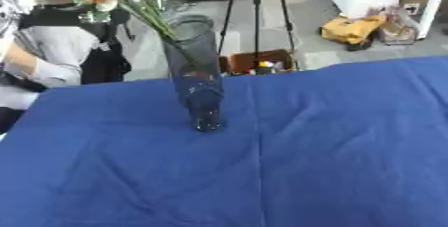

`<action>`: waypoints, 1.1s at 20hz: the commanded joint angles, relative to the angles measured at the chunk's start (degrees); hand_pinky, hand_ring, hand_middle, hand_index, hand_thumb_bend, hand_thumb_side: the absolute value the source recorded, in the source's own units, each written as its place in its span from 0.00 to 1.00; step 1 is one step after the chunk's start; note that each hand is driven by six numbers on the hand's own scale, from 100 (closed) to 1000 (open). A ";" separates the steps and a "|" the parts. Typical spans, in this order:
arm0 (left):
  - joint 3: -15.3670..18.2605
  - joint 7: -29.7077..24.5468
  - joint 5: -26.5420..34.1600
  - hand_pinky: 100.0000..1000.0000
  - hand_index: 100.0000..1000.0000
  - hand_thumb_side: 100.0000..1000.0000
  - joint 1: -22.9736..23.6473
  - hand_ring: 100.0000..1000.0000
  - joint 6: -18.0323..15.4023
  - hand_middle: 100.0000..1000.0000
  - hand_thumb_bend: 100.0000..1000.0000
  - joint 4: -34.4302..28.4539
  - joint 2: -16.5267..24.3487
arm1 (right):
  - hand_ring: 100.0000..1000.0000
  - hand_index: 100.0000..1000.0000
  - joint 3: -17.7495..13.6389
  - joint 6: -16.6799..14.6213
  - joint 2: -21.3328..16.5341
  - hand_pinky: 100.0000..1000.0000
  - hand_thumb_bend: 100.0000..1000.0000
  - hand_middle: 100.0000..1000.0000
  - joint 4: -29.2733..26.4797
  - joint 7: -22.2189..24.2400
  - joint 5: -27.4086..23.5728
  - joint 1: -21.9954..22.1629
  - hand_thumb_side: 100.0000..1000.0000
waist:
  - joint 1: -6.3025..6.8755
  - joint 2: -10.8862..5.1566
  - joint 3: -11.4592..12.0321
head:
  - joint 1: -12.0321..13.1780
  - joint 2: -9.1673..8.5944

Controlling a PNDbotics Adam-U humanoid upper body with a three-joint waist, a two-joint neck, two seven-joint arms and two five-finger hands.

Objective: Arrange flowers into the vase.

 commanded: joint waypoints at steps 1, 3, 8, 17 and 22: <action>0.22 -0.38 0.44 1.00 1.00 0.91 -0.54 1.00 0.04 1.00 0.58 -1.07 2.67 | 0.81 0.81 -0.49 -0.04 -1.30 0.74 0.00 0.76 -0.84 -0.32 -0.39 -0.29 0.74 | -1.28 -2.67 0.17 | 0.09 0.08; 0.26 -0.59 0.49 1.00 1.00 0.91 -0.29 1.00 0.10 1.00 0.58 -1.03 2.92 | 0.81 0.81 -0.48 -0.06 -1.36 0.74 0.00 0.76 -0.84 -0.32 -0.39 -0.28 0.74 | -1.31 -2.73 0.22 | 0.06 0.04; 0.36 -0.87 0.48 1.00 1.00 0.91 0.55 1.00 0.02 1.00 0.55 -1.27 3.99 | 0.80 0.81 -0.56 -0.15 -1.54 0.74 0.00 0.76 -0.84 -0.45 -0.35 -0.24 0.76 | -1.47 -2.87 0.33 | -0.13 0.32; 0.63 -1.13 2.23 1.00 1.00 0.92 3.91 1.00 -0.52 1.00 0.54 -4.38 6.88 | 0.80 0.81 -0.80 0.01 -1.61 0.74 0.00 0.76 -0.84 -0.97 -0.21 0.18 0.75 | -2.01 -3.69 0.95 | -0.43 0.92; 0.90 -0.94 3.35 1.00 1.00 0.93 4.92 1.00 -0.37 1.00 0.53 -5.25 7.35 | 0.80 0.81 -0.77 0.10 -1.62 0.74 0.00 0.76 -0.84 -1.14 -0.25 0.20 0.75 | -2.21 -4.33 1.15 | -0.43 1.12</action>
